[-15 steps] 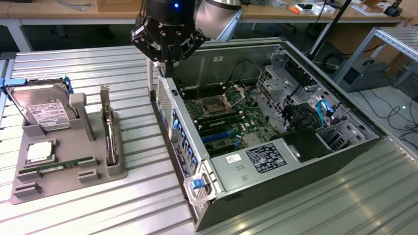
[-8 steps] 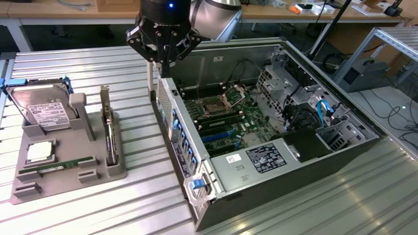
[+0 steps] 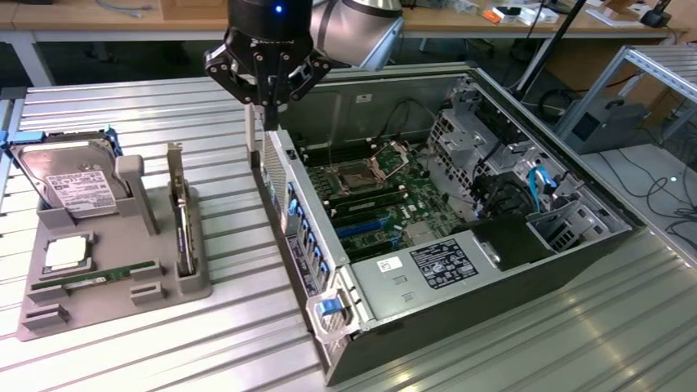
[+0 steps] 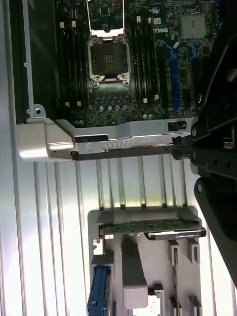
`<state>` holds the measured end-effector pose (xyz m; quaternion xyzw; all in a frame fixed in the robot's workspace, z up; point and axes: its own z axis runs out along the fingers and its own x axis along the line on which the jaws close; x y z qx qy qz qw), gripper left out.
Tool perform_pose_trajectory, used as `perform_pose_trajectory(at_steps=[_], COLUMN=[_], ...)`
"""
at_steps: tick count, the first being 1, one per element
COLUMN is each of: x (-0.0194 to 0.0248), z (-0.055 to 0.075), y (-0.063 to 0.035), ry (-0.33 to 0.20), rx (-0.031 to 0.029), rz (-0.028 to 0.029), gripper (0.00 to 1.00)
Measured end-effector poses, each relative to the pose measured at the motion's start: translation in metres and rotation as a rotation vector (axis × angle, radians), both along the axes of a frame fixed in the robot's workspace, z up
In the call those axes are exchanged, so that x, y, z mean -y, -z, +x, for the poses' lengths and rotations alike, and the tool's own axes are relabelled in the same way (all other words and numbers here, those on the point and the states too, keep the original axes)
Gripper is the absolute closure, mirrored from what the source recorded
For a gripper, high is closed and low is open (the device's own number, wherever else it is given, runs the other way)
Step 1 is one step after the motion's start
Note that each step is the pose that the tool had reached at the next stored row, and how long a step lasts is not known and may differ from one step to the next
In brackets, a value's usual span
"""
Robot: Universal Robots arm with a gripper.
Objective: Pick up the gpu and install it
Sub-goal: 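Reach for the gpu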
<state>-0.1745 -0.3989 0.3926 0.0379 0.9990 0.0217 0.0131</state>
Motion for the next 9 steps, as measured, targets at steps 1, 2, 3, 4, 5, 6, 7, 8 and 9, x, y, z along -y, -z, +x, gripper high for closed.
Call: perform_pose_trajectory(at_steps=[1,2,3,4,5,6,7,8,9], x=[0.0000,0.0000,0.0000,0.0000,0.0000,0.0000,0.0000,0.0000,0.0000], z=[-0.0007,-0.0014,-0.0020,-0.0026,-0.0029,-0.0033,-0.0037,-0.0041,-0.0045], y=[0.0000,0.0000,0.0000,0.0000,0.0000,0.0001,0.0000,0.0001,0.0001], ry=[0.000,0.000,0.000,0.000,0.000,0.000,0.000,0.000,0.000], rx=[0.0000,0.0000,0.0000,0.0000,0.0000,0.0000,0.0000,0.0000,0.0000], rz=[0.0000,0.0000,0.0000,0.0000,0.0000,0.0000,0.0000,0.0000,0.0000], gripper=[0.89,0.89,0.89,0.89,0.89,0.89,0.89,0.89,0.89])
